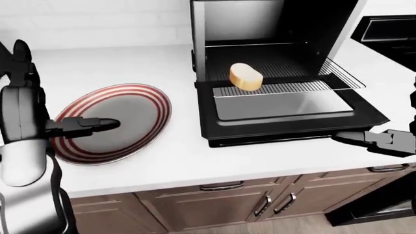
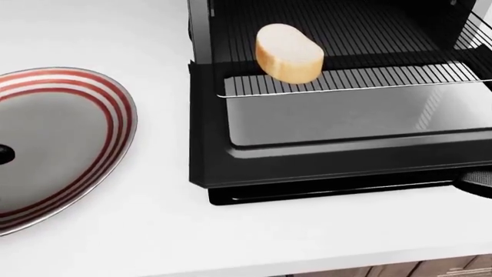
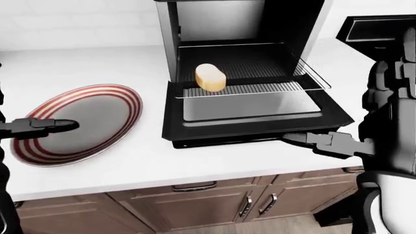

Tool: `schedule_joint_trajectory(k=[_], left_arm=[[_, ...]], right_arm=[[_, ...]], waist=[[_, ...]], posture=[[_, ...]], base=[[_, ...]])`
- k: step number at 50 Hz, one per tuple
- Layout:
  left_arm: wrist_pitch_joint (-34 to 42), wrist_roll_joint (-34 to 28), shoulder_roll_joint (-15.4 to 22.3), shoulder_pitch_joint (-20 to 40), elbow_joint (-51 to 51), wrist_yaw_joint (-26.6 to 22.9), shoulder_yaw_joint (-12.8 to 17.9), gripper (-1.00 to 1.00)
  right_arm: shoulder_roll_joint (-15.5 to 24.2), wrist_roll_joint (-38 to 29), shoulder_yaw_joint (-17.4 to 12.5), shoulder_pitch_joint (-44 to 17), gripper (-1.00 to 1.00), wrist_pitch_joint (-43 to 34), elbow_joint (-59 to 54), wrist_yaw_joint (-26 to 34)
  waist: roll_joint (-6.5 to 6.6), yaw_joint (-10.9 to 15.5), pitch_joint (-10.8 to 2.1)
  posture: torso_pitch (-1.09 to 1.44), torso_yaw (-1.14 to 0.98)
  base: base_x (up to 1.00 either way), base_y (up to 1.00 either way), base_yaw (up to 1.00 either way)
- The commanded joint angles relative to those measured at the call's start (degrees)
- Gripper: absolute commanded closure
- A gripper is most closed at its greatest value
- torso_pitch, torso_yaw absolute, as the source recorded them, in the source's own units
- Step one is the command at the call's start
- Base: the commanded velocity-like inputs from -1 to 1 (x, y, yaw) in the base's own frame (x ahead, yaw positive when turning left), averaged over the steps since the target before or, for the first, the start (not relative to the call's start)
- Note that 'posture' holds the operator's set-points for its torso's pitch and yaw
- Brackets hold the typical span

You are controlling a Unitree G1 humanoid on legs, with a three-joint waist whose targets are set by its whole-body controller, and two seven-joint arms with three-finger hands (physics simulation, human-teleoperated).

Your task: Place the bread on the rack of the toaster oven.

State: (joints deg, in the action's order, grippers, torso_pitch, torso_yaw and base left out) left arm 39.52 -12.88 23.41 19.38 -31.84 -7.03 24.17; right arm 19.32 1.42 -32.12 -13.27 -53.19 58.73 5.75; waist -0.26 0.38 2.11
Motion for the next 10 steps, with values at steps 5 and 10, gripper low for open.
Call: schedule_joint_trajectory(k=[5,10], left_arm=[[-1.9,-0.6,0.9,1.2,-1.4,0.7,0.7,-1.00],[-2.1,-0.7,1.0,1.1,-1.2,0.8,0.9,-1.00]], right_arm=[[3.9,8.2,-3.2,1.7,-1.00,2.0,1.3,-4.9],[5.3,11.3,-4.5,4.1,-1.00,3.3,1.3,-7.4]], waist=[[-0.19,0.0,-0.85],[-0.34,0.0,-0.82]], posture=[[0.00,0.00],[0.00,0.00]], base=[[0.00,0.00,0.00],[0.00,0.00,0.00]])
